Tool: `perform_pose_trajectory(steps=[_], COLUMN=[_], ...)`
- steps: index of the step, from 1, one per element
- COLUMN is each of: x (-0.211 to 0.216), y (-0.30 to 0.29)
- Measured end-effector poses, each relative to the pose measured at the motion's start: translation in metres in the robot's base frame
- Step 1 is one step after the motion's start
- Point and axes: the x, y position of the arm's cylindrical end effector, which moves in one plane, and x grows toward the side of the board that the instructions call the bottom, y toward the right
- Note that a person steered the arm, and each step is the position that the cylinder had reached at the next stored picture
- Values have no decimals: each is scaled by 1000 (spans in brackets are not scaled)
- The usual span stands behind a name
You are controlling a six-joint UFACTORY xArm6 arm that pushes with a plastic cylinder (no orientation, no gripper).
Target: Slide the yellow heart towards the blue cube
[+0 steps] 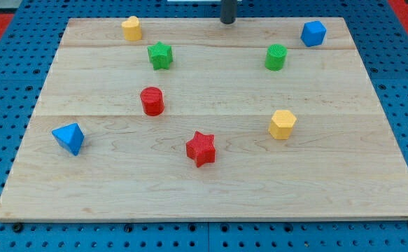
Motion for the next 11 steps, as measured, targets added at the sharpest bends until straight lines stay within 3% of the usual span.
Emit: perform_pose_trajectory(steps=[4,11], x=[0,-1], y=[-144,-184])
